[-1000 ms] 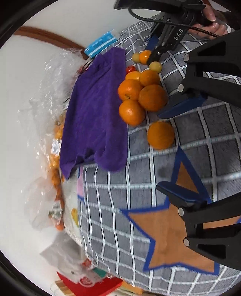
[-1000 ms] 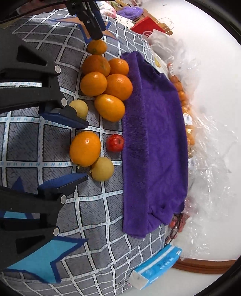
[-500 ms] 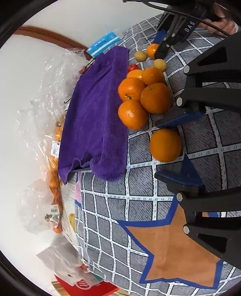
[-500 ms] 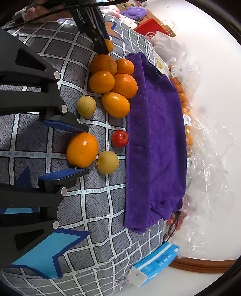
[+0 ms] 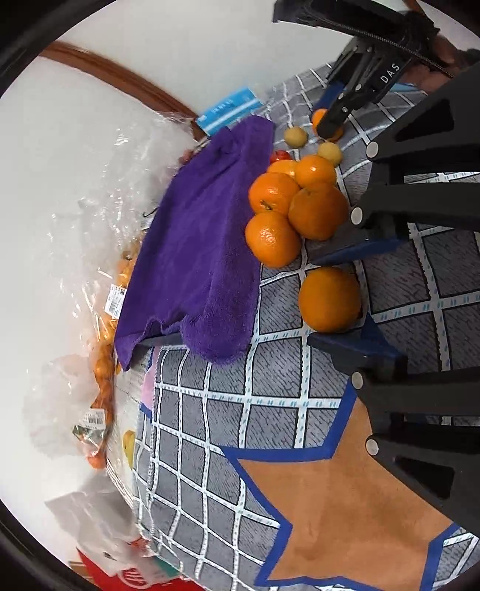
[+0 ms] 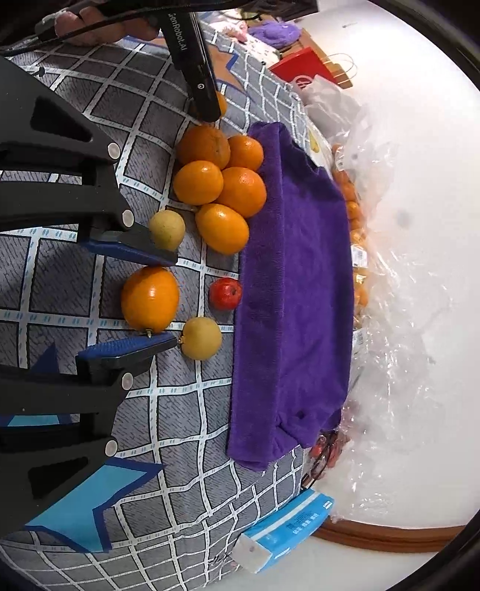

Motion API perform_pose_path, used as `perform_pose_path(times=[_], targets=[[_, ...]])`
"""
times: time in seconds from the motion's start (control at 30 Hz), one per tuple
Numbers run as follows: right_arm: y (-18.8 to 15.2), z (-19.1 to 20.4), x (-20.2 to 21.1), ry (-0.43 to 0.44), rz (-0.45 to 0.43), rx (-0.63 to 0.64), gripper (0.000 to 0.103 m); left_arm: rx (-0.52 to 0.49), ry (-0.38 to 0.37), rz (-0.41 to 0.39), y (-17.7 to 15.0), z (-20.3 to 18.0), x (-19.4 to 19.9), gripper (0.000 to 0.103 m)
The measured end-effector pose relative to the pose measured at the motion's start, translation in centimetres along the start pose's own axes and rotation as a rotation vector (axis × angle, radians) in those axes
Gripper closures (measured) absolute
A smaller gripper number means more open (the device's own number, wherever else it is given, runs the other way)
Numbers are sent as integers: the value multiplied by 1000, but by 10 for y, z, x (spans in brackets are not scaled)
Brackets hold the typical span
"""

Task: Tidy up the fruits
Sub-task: 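Close the right gripper on an orange while the left gripper grasps a large orange, then carry both held oranges up and over the purple towel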

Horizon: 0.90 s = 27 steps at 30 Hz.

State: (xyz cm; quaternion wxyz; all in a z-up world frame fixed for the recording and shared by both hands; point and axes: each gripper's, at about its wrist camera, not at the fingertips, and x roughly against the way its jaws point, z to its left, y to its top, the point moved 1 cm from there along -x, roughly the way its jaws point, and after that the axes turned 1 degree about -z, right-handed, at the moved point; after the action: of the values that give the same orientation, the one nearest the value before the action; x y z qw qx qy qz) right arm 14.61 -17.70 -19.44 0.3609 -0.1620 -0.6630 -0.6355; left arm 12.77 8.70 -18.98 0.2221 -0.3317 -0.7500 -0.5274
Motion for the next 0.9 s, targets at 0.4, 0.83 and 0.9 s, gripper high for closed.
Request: perform_pose_path(times=[0.4, 0.83, 0.9], targets=[[1, -4, 5, 0, -30, -30, 68, 31, -29, -84, 0, 3, 15, 68], [1, -15, 11, 17, -66, -93, 68, 73, -2, -103, 0, 11, 17, 68], [2, -15, 11, 12, -65, -92, 68, 76, 8, -107, 0, 12, 18, 68]])
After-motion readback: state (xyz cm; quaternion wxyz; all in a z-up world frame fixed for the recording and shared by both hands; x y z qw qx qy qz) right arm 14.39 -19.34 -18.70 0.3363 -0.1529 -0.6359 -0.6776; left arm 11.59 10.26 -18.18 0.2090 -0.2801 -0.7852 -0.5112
